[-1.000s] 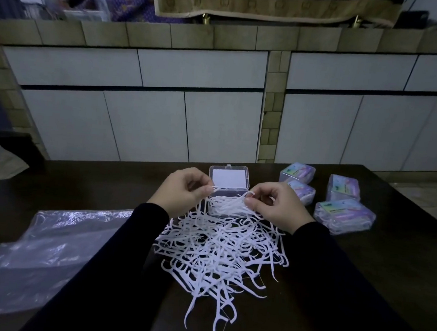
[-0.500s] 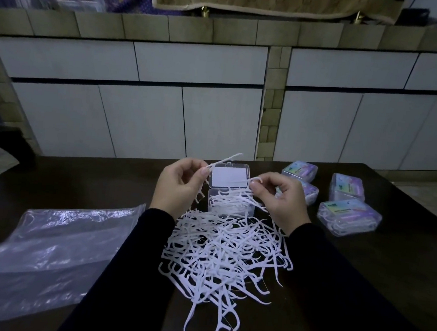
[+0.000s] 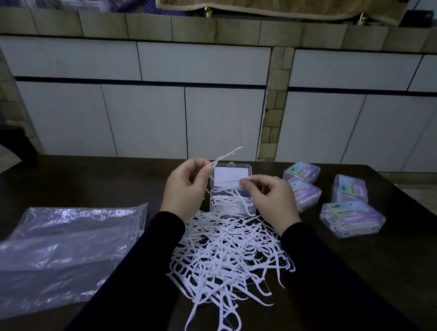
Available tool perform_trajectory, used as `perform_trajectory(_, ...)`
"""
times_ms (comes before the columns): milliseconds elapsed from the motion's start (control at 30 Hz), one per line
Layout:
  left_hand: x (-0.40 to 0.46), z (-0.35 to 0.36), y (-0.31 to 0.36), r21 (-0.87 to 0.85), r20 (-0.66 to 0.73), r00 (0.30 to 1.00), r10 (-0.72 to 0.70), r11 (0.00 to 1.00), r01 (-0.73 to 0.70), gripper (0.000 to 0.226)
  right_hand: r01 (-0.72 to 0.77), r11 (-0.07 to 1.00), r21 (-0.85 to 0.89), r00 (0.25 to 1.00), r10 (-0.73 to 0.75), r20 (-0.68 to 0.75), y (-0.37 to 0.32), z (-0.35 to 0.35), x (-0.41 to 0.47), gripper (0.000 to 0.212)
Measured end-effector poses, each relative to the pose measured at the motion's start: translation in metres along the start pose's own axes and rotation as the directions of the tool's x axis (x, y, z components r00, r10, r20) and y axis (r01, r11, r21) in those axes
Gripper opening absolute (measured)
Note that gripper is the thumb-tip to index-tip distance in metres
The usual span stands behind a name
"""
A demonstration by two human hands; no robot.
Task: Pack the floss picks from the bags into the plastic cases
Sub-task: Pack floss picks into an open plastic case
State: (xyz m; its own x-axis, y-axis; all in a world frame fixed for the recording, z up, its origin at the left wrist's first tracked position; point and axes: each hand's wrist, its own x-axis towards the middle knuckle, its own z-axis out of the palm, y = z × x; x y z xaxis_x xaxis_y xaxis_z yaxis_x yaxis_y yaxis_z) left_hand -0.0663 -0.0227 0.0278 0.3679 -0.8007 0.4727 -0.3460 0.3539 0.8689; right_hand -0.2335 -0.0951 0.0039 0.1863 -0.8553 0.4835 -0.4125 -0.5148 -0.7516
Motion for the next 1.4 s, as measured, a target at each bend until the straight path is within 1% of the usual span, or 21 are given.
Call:
perform_trajectory(67,-0.001,0.006,-0.003,0.026,0.019,1.000,0.007,1.000,-0.007,0.010,-0.017,0.996,-0.091,0.999,0.020,0.035,-0.002,-0.001,0.001,0.028)
perform_trajectory(133,-0.002,0.012,-0.005,0.042,0.043,0.999,0.013,0.999,-0.015,0.008,0.018,0.976,-0.216,0.998,-0.004,0.067,-0.001,-0.003,0.002,0.021)
perform_trajectory(200,-0.002,0.017,-0.007,0.100,0.068,0.997,0.035,0.994,-0.042,0.007,0.086,0.926,-0.369,0.992,-0.044,0.120,-0.003,-0.005,0.002,0.024)
perform_trajectory(267,-0.002,0.020,-0.008,0.166,0.082,0.995,0.060,0.983,-0.073,0.007,0.106,0.894,-0.434,0.989,-0.050,0.138,-0.005,-0.008,0.004,0.028)
perform_trajectory(367,-0.003,0.023,-0.007,0.326,0.105,0.987,0.123,0.933,-0.151,0.010,0.081,0.908,-0.411,0.992,-0.035,0.117,-0.004,-0.018,0.007,0.027)
perform_trajectory(400,-0.004,0.023,-0.007,0.364,0.112,0.986,0.126,0.918,-0.159,0.011,0.080,0.901,-0.426,0.990,-0.022,0.139,-0.005,-0.022,0.007,0.027)
perform_trajectory(467,-0.004,0.023,-0.008,0.404,0.121,0.987,0.108,0.902,-0.149,0.013,0.080,0.868,-0.491,0.973,0.039,0.229,-0.005,-0.027,0.007,0.033)
perform_trajectory(567,-0.003,0.021,-0.007,0.486,0.151,0.985,0.087,0.861,-0.151,0.010,0.055,0.850,-0.524,0.930,0.147,0.336,-0.010,-0.033,0.003,0.058)
perform_trajectory(633,-0.003,0.018,-0.006,0.553,0.175,0.981,0.078,0.817,-0.164,0.012,-0.001,0.841,-0.541,0.910,0.225,0.349,-0.015,-0.036,0.001,0.079)
perform_trajectory(700,-0.003,0.017,-0.007,0.604,0.204,0.977,0.053,0.779,-0.168,0.015,0.013,0.811,-0.586,0.897,0.249,0.365,-0.017,-0.034,-0.001,0.090)
perform_trajectory(733,-0.004,0.016,-0.007,0.615,0.216,0.976,0.039,0.771,-0.167,0.015,0.032,0.798,-0.602,0.896,0.244,0.371,-0.018,-0.032,-0.001,0.090)
perform_trajectory(833,-0.004,0.013,-0.008,0.635,0.218,0.975,0.034,0.754,-0.168,0.014,0.042,0.788,-0.615,0.904,0.232,0.359,-0.015,-0.028,0.000,0.080)
perform_trajectory(1033,0.006,-0.004,-0.001,0.682,0.165,0.973,0.159,0.694,-0.229,0.013,0.007,0.800,-0.600,0.907,0.247,0.340,-0.015,-0.027,0.000,0.081)
perform_trajectory(1067,0.007,-0.007,-0.001,0.693,0.167,0.975,0.144,0.686,-0.220,0.013,-0.001,0.804,-0.595,0.908,0.250,0.336,-0.016,-0.027,-0.001,0.082)
perform_trajectory(1200,0.006,-0.009,-0.008,0.765,0.242,0.970,-0.018,0.618,-0.179,0.018,0.003,0.803,-0.597,0.910,0.246,0.335,-0.021,-0.028,-0.003,0.085)
perform_trajectory(1233,0.006,-0.008,-0.010,0.767,0.247,0.969,-0.024,0.616,-0.180,0.020,0.005,0.804,-0.595,0.908,0.246,0.340,-0.022,-0.029,-0.004,0.086)
perform_trajectory(1300,0.004,-0.003,-0.008,0.747,0.247,0.969,0.014,0.635,-0.199,0.024,0.002,0.806,-0.592,0.905,0.249,0.343,-0.024,-0.028,-0.005,0.086)
perform_trajectory(1367,0.003,0.002,-0.003,0.716,0.305,0.951,0.040,0.649,-0.257,0.026,-0.007,0.805,-0.593,0.907,0.255,0.334,-0.021,-0.026,-0.004,0.088)
perform_trajectory(1400,0.002,0.005,-0.001,0.713,0.346,0.938,0.035,0.640,-0.287,0.027,-0.014,0.807,-0.591,0.908,0.257,0.330,-0.019,-0.025,-0.003,0.088)
